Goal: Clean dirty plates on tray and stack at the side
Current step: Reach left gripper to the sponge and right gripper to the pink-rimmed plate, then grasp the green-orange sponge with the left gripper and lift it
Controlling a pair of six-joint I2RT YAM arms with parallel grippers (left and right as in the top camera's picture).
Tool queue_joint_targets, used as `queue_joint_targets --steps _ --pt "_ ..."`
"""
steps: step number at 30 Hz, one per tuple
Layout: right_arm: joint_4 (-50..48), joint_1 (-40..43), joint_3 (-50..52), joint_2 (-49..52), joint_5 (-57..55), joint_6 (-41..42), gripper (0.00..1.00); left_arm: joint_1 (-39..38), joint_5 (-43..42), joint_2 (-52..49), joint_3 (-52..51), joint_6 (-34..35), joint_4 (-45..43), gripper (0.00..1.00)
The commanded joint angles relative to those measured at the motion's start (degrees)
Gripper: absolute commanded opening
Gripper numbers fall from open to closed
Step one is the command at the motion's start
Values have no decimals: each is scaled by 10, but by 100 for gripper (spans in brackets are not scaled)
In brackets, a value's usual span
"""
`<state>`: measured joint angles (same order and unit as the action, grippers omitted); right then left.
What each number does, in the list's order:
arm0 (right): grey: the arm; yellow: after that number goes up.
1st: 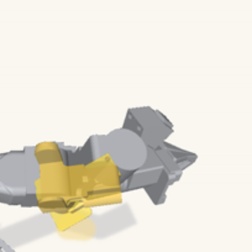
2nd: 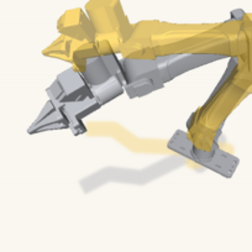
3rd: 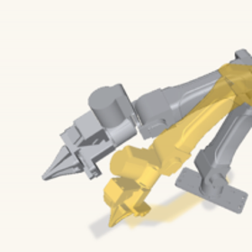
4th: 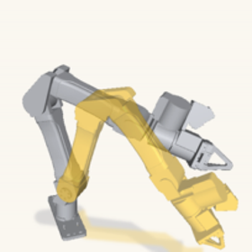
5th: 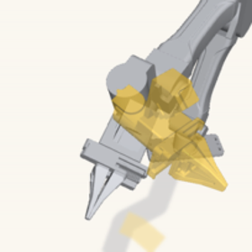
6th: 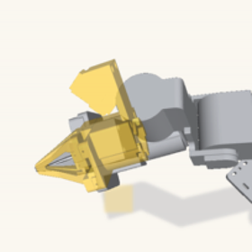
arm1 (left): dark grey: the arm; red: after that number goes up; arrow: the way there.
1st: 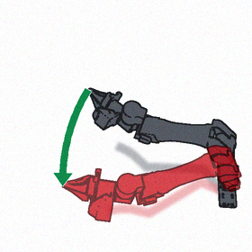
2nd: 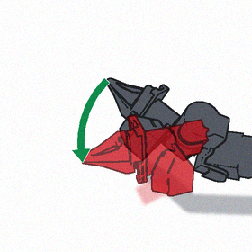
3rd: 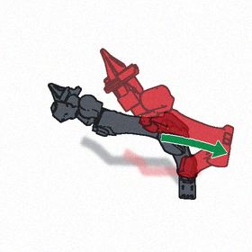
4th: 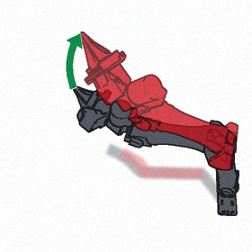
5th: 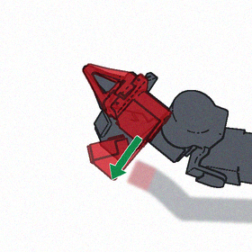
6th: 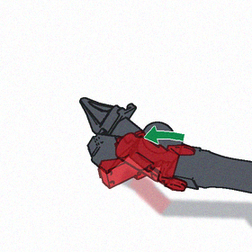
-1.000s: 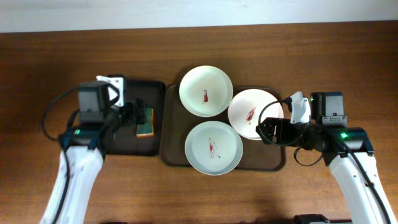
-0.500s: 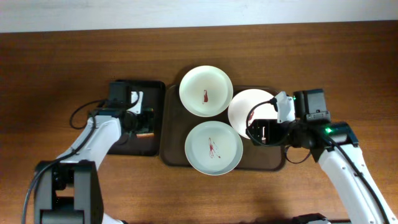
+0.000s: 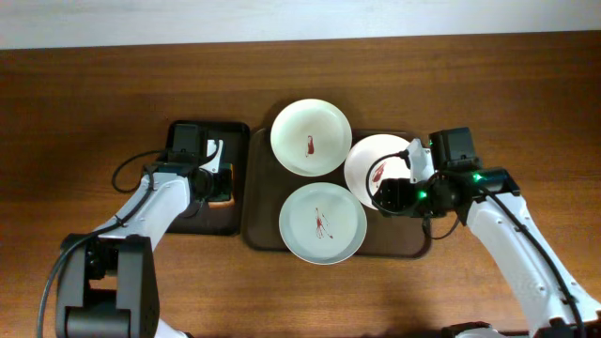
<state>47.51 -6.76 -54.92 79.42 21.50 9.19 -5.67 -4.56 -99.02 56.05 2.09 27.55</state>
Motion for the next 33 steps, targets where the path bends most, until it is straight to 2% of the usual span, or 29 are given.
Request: queue_joint_targets --steps 1,6,12,18,21,29,33 --pt "-3 -18 -10 17 -1 1 79 -2 1 -5 5 -4 -3 9" --pt "-15 -45 -10 44 -2 2 79 -2 1 -5 5 -4 -5 1" --pt "-28 -53 -9 88 2 3 75 -2 1 -5 5 -4 -1 0" --pt "-28 -57 -9 137 12 3 57 -2 0 -5 5 -1 5 0" --pt "-34 -69 -9 157 19 3 43 -2 -2 -2 5 2 9 0" --pt "-63 -94 -9 189 18 8 27 -2 -2 73 5 2 29 0" --pt "-67 -94 -9 195 19 8 15 -2 -2 107 5 2 38 0"
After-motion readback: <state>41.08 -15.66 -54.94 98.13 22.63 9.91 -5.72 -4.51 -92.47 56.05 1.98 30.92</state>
